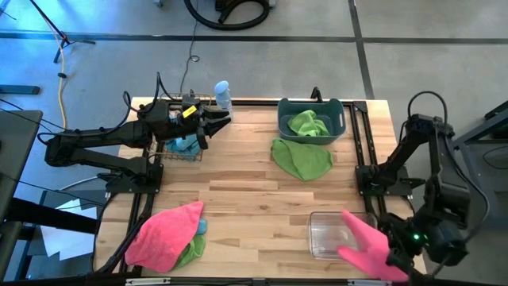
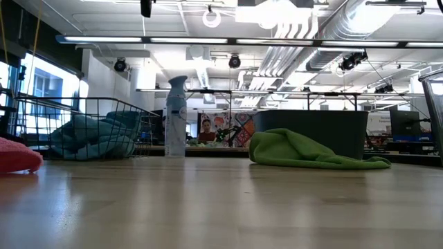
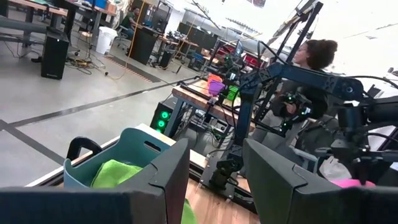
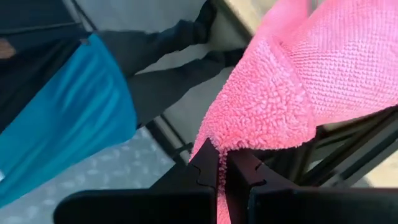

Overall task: Sort microfiber towel by color & place in baskets
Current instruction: Put the top pink towel into the transparent bin

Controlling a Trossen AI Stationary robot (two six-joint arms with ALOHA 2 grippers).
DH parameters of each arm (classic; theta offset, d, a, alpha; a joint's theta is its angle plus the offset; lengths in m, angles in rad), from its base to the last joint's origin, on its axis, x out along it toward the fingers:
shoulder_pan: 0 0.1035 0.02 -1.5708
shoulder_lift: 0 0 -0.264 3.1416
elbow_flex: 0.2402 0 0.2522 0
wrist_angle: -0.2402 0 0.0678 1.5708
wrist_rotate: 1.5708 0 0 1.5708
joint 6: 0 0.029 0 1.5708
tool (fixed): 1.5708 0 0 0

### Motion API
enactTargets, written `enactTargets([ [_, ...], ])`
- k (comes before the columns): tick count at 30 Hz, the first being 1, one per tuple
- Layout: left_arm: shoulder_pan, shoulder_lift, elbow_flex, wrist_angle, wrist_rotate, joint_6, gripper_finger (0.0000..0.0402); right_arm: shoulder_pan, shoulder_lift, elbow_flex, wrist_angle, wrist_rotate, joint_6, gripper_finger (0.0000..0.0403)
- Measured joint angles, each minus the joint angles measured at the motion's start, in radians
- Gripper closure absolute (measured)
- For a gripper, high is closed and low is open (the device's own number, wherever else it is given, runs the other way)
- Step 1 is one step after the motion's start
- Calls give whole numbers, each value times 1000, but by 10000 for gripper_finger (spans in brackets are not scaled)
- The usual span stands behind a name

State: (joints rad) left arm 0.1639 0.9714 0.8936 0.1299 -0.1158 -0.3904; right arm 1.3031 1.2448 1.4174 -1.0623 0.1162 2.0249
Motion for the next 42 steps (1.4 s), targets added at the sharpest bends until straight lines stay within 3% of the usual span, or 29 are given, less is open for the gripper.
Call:
enactTargets([
  [11,0,0,0,-1,0,26,263,70,9,0,62,12,95,403],
  [19,0,0,0,-1,0,29,263,-46,-12,0,18,146,-14,403],
  [29,0,0,0,-1,0,45,263,-160,-23,0,-185,145,38,403],
  [36,0,0,0,-1,0,45,263,-157,-20,-16,-231,72,131,403],
  [42,0,0,0,0,0,45,263,-179,-27,-186,-77,-61,191,403],
])
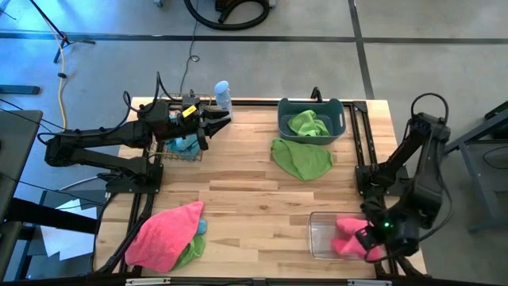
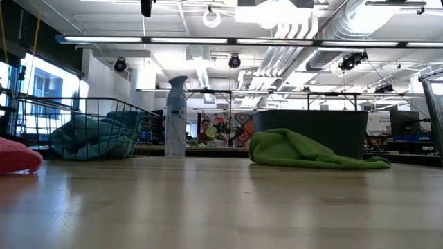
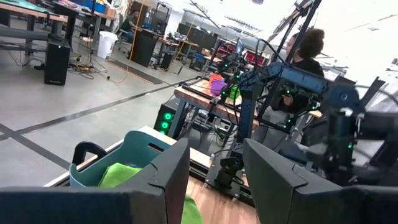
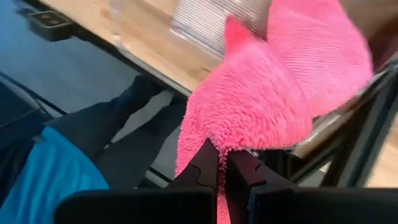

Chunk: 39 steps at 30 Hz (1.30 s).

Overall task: Sort microfiber towel by color & place in baskets
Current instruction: Put the top pink towel into the transparent bin

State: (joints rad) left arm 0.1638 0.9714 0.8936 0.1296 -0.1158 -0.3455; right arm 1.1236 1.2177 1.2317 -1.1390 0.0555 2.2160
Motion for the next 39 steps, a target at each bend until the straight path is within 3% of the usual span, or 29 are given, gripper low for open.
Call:
enactTargets([
  [5,0,0,0,4,0,-1,263,-86,-20,-129,101,-11,3,403],
  [13,0,0,0,3,0,-1,263,-196,-21,-297,199,-168,27,403],
  [27,0,0,0,3,0,-19,263,-273,-19,-481,307,-129,10,403],
  [36,0,0,0,3,1,-20,263,-273,-19,-497,319,-76,8,401],
  [39,0,0,0,3,1,-19,263,-273,-19,-497,318,-77,6,384],
])
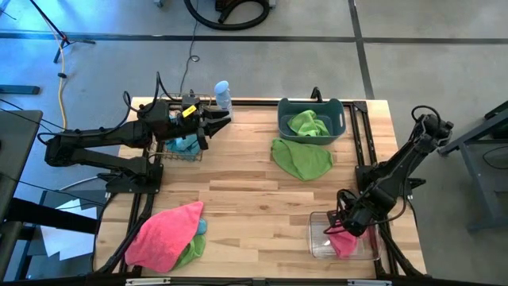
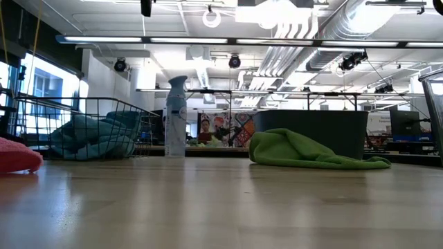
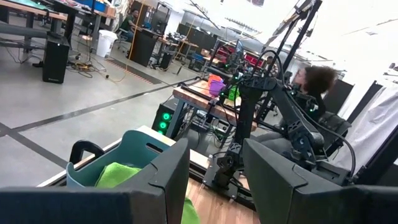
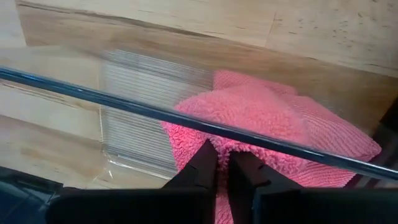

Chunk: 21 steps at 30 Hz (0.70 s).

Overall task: Sort microfiber towel by color & place in baskets
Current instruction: Put the top pink towel into the transparent bin, then put the pink towel into the transparent bin

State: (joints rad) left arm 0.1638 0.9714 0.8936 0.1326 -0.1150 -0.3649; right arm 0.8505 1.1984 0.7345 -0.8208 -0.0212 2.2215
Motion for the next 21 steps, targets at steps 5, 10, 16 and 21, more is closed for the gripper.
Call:
enactTargets([
  [5,0,0,0,0,0,0,263,0,-4,7,19,-10,-42,311],
  [10,0,0,0,0,0,9,263,0,-31,71,-30,-77,-161,227],
  [16,0,0,0,0,0,18,263,1,-70,203,-190,-165,-230,162],
  [21,0,0,0,0,0,10,263,1,-91,352,-290,-137,-324,152],
])
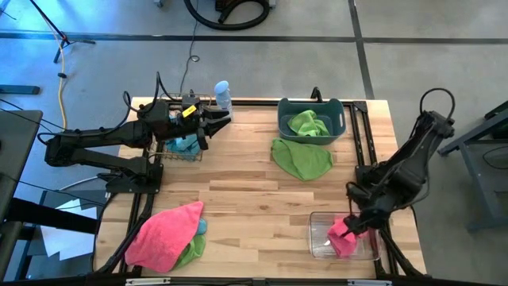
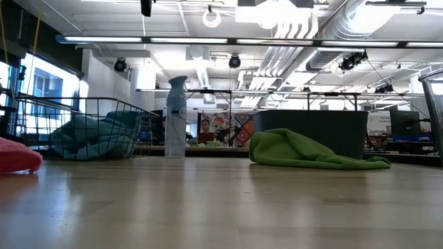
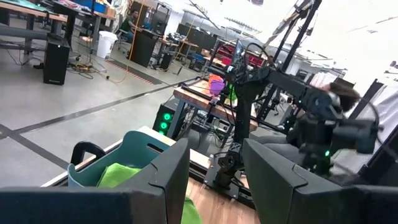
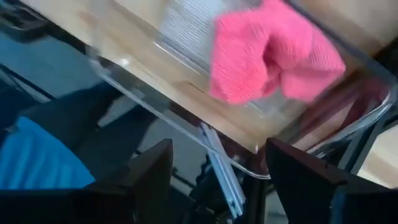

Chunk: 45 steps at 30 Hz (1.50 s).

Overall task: Sort microfiber towel by color & place in baskets
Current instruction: Put the pink towel into the transparent bin

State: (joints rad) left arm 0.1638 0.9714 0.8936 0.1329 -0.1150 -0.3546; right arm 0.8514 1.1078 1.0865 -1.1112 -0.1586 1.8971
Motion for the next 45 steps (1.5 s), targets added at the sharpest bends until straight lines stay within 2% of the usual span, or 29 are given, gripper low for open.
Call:
enactTargets([
  [2,0,0,0,1,0,0,263,0,0,53,-47,88,-18,151],
  [4,-2,0,0,11,0,-1,263,-1,-1,87,-68,223,-16,151],
  [8,-22,0,0,51,5,-2,263,-26,2,96,-69,470,-20,151],
  [11,-42,-5,0,56,6,-2,263,-90,4,73,-69,564,-48,151],
  [15,-72,-10,0,64,6,-11,263,-221,4,25,-28,622,-167,151],
  [23,-134,-11,0,255,6,32,263,-544,6,-2,364,602,-799,151],
  [27,-158,-11,0,349,1,51,263,-687,8,6,436,541,-998,151],
  [32,-188,-11,0,400,-1,51,263,-808,9,6,510,446,-1122,151],
  [38,-242,-12,0,473,-6,98,263,-853,9,6,603,390,-1224,151],
  [45,-311,-12,2,436,-144,122,263,-854,9,6,624,390,-1243,151],
])
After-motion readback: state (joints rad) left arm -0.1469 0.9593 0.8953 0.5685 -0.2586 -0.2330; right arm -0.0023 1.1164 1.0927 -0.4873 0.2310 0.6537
